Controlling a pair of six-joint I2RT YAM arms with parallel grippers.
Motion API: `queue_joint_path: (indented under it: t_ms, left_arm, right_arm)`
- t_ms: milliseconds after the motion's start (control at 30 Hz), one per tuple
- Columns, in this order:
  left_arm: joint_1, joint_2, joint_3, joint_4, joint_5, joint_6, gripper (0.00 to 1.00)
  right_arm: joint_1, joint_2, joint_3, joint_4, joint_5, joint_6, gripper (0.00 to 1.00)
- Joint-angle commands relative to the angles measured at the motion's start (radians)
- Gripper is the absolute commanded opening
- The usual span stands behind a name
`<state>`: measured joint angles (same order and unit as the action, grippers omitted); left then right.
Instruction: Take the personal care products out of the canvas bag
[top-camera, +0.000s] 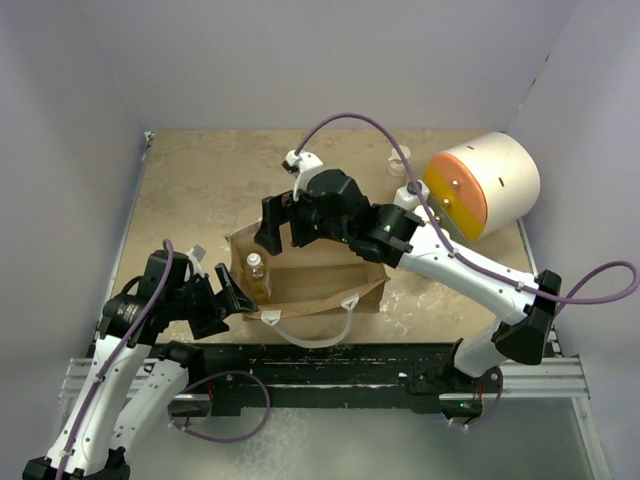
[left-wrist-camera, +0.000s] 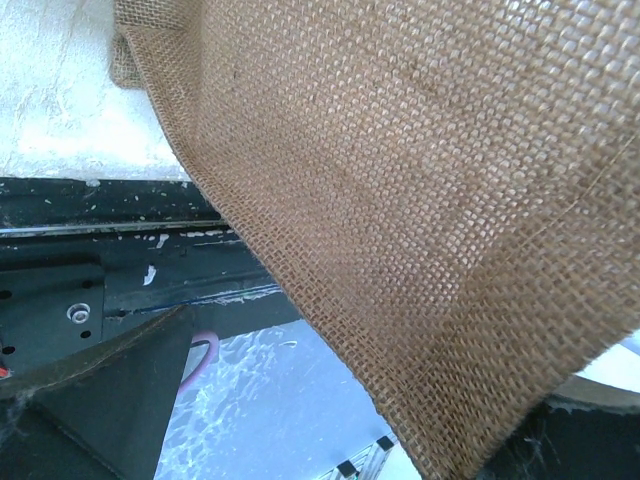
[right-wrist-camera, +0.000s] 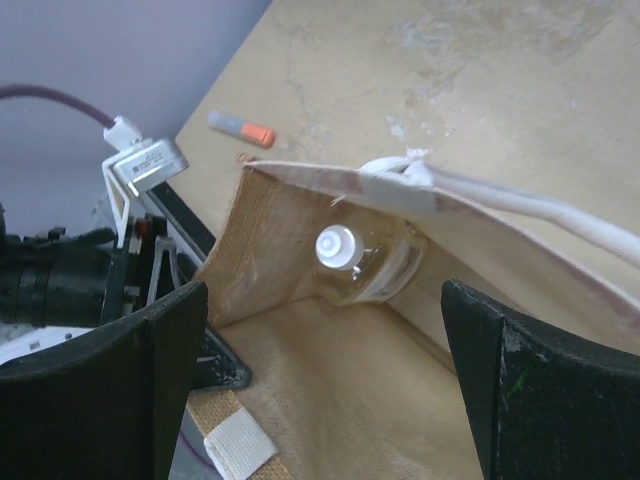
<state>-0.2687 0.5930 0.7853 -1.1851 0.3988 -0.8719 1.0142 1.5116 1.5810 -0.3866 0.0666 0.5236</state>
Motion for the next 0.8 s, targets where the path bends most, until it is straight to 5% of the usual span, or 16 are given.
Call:
queue_joint_path:
  t_ms: [0,767]
  left_arm:
    - [0.002,0.0,-0.003,-0.027,-0.008,-0.008,0.95]
    - [0.002,-0.02,-0.009,-0.042,0.002,-0.012,0.95]
  right_arm:
    - [0.052,0.018,0.006,-0.009,0.047,0.003,1.0]
    - [0.099,0.33,0.127,-0.189,0.148,0.286,1.0]
